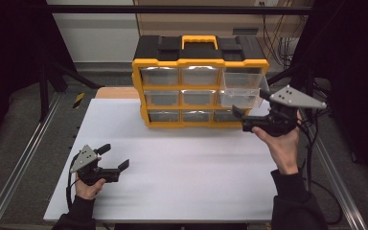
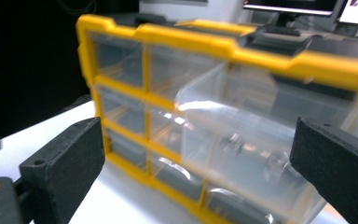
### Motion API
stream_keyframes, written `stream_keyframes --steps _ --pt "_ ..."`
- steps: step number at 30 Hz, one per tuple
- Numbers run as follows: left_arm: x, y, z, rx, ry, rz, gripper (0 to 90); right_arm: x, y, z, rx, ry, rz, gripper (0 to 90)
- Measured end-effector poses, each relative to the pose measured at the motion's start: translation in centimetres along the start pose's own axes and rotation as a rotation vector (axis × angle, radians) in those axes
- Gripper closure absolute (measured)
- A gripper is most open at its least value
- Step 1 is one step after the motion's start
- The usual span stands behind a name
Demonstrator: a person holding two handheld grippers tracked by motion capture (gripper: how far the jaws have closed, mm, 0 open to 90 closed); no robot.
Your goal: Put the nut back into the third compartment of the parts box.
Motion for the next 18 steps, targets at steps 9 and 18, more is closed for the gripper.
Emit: stream_keyframes --steps 9,18 --pt "-0.1 0.0 0.0 0.001 0.003 -0.002 3.0 2.0 7.5 -1.1 0.039 -0.071 -0.033 2.6" --pt "-0.1 0.0 -0.1 0.002 0.003 -0.005 2.9 1.9 14.6 -2.6 0.114 -0.119 -0.086 3.3"
Point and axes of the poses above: each handheld gripper's, and its own axes: z roughly backward along the jaws, y roughly out of its underside, x roughly to its left, the point moved 10 cm from there along -z, roughly forward along the jaws, and after that the axes turned 11 degrees about x, right-handed, at the moved point
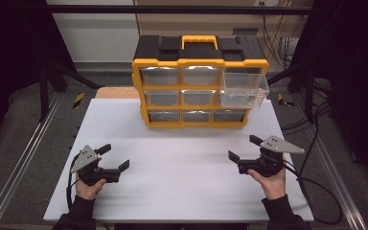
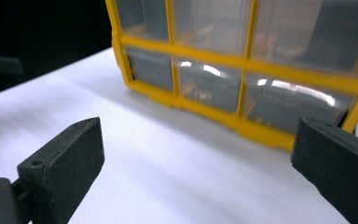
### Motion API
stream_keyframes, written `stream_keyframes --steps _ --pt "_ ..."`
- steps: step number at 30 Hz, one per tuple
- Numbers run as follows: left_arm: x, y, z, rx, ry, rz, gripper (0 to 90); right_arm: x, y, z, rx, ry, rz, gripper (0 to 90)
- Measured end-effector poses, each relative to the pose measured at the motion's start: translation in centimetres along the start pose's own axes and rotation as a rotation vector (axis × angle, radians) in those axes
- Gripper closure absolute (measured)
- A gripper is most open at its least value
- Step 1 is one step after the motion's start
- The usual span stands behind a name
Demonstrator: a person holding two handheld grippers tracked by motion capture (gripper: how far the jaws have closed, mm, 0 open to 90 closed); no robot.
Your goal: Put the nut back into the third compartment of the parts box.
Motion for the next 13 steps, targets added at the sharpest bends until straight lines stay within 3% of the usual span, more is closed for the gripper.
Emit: stream_keyframes --steps 2,4,13 --pt "0.0 0.0 0.0 0.001 0.001 -0.001 2.9 -0.1 0.5 -0.1 0.006 -0.001 -0.002 3.3" --pt "-0.1 0.0 0.0 0.000 0.002 -0.001 2.9 -0.5 2.0 -0.4 0.010 -0.010 -0.003 3.4" --pt "-0.2 0.1 -0.2 0.007 0.003 -0.006 3.1 -1.3 3.8 -0.3 0.003 -0.007 -0.021 3.5"
Point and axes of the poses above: each handheld gripper's, and its own axes: z roughly backward along the jaws, y roughly out of its underside, x roughly to its left, the point moved 10 cm from there along -z, roughly forward along the jaws, and after that the axes turned 11 degrees about x, right-handed, at the moved point
